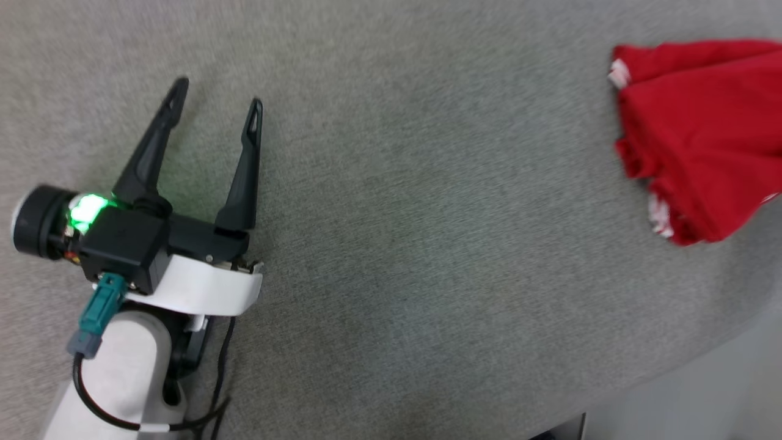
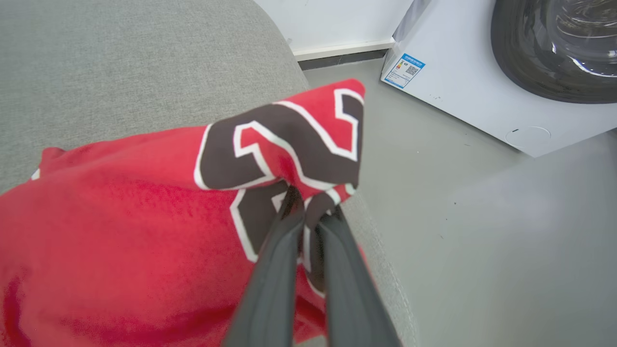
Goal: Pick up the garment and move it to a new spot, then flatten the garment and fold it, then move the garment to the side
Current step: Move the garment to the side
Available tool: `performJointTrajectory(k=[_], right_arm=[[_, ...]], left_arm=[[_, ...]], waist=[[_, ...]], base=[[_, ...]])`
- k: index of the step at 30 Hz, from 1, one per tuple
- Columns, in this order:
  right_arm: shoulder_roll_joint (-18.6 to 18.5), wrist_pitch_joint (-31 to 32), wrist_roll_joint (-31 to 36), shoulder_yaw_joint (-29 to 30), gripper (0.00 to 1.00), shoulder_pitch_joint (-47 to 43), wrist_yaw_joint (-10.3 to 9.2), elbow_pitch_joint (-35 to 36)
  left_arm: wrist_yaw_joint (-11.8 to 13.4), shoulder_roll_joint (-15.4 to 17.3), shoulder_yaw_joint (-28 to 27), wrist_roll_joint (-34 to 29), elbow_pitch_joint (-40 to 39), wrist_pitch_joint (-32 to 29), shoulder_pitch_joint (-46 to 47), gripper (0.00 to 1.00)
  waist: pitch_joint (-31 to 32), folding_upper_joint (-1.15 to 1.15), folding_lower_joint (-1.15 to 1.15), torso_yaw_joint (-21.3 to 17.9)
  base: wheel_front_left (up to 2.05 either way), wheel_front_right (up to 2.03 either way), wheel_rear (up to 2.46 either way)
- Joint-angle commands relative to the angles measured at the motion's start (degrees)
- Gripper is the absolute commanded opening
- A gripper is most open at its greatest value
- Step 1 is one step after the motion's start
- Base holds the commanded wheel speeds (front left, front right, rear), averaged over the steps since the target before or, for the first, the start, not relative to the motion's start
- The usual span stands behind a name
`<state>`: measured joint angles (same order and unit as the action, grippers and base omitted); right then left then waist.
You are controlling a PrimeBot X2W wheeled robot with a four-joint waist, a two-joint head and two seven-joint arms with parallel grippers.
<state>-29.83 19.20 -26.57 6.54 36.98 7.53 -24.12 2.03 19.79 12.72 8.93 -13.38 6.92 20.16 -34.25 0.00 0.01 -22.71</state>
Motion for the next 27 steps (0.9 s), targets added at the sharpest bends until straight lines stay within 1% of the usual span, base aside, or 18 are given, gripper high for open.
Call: performJointTrajectory(k=[1, 5, 10, 12, 13, 19, 23, 27], right_arm=[[-0.3, -1.3, 0.5, 1.5, 0.0, 2.5, -0.09, -1.6], [0.2, -4.0, 3.1, 4.3, 0.0, 6.0, -0.09, -7.2], [1.6, -7.1, 5.8, 6.1, 0.0, 8.8, -0.09, -13.7], [1.4, -8.5, 7.1, 6.6, 0.46, 9.4, -0.09, -16.3], [1.6, -9.0, 7.1, 7.0, 1.0, 9.6, -0.09, -17.6], [0.6, -15.0, 10.4, 9.1, 1.0, 9.4, -0.09, -22.4], [0.0, -20.6, 12.3, 10.3, 1.0, 6.9, -0.09, -23.4], [0.3, -25.8, 12.1, 9.5, 1.0, 3.5, -0.09, -22.3]], left_arm=[[-0.5, 0.7, 0.2, -0.5, -0.9, -0.6, 1.8, 1.0], [-1.0, 1.2, 0.7, -1.1, -2.4, -1.6, 3.7, 1.0], [-1.1, 1.4, 1.3, -1.2, -2.3, -1.9, 4.3, 1.0], [-1.3, 1.2, 1.8, -1.0, -1.9, -1.7, 4.4, 1.0], [-1.3, 1.0, 1.9, -0.9, -1.6, -1.4, 4.3, 1.0], [-0.5, -0.2, 2.6, -0.1, 0.6, 0.3, 2.8, 1.0], [0.0, -1.6, 3.2, 1.1, 3.4, 2.0, 0.4, 1.0], [0.8, -3.1, 3.5, 2.5, 6.4, 3.5, -2.6, 1.0]], waist=[[-4.9, 0.0, -0.01, 0.8], [-7.2, 0.0, -0.01, 1.6], [-7.7, 0.0, -0.01, 2.6], [-7.2, 0.0, -0.01, 3.1], [-6.8, 0.0, -0.01, 3.3], [-2.3, 0.0, -0.01, 4.8], [2.6, 0.0, -0.01, 6.0], [7.9, 0.0, -0.01, 7.3]], base=[[0.0, 0.0, 0.0], [0.0, 0.0, 0.0], [0.0, 0.0, 0.0], [0.0, 0.0, 0.0], [0.0, 0.0, 0.0], [0.0, 0.0, 0.0], [0.0, 0.0, 0.0], [0.0, 0.0, 0.0]])
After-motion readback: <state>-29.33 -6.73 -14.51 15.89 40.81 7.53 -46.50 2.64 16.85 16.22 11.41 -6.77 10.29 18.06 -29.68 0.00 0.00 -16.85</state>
